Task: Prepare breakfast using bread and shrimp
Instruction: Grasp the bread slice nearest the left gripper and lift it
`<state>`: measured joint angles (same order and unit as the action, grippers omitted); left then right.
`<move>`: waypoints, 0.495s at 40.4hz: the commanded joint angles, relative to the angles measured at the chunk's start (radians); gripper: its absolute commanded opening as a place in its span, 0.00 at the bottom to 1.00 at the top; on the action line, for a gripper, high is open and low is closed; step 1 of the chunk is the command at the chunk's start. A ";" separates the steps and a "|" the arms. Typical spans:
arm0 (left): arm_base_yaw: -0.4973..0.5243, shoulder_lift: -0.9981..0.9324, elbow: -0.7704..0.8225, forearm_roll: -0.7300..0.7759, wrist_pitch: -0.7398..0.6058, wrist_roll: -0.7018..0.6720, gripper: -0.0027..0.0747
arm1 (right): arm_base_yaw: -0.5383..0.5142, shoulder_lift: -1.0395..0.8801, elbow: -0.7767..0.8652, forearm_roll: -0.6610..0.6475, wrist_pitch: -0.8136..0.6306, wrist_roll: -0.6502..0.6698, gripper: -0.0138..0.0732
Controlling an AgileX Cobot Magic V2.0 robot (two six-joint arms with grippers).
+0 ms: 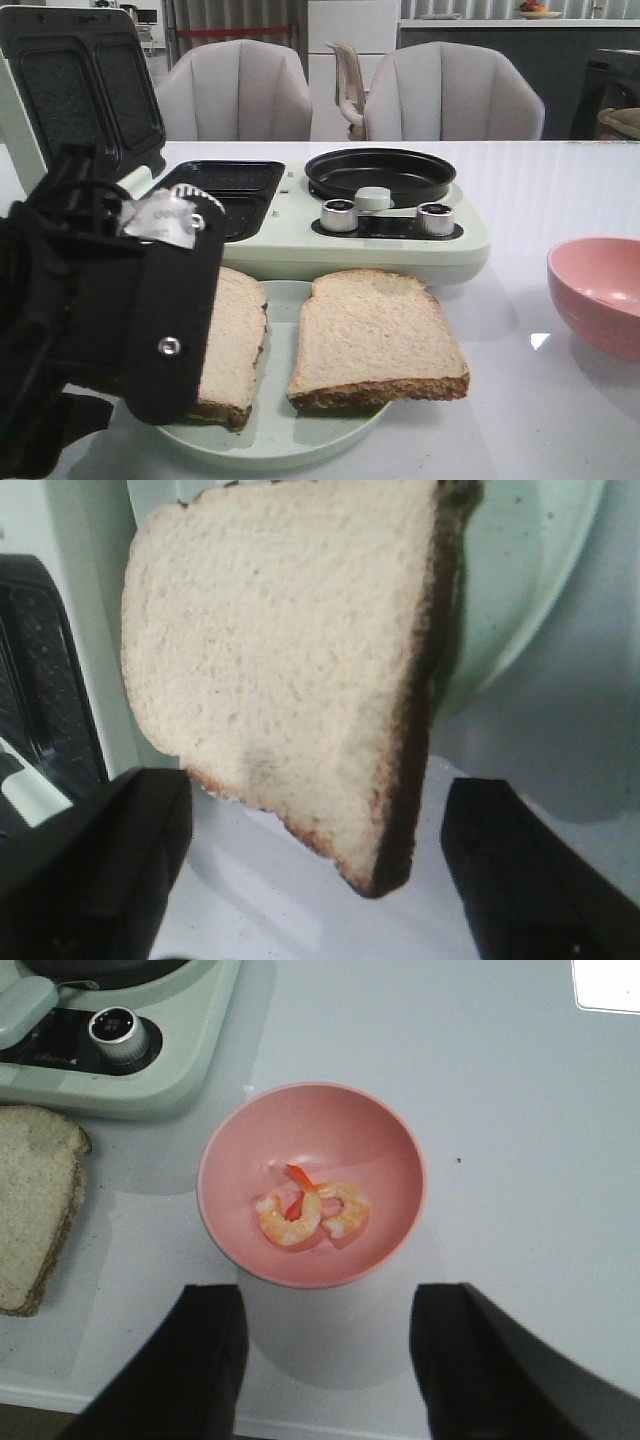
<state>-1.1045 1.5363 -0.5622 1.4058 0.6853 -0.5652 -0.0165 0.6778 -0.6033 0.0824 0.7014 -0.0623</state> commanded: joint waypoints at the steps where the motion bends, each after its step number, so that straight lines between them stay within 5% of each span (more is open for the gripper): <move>1: -0.002 0.018 -0.037 0.063 0.094 -0.015 0.76 | -0.004 0.006 -0.029 -0.001 -0.065 -0.001 0.72; 13: -0.002 0.085 -0.037 0.084 0.121 -0.015 0.76 | -0.004 0.006 -0.029 -0.001 -0.065 -0.001 0.72; 20: -0.002 0.089 -0.037 0.084 0.121 -0.015 0.59 | -0.004 0.006 -0.029 -0.001 -0.065 -0.001 0.72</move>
<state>-1.1045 1.6533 -0.5762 1.4612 0.7495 -0.5683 -0.0165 0.6778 -0.6033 0.0824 0.7014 -0.0623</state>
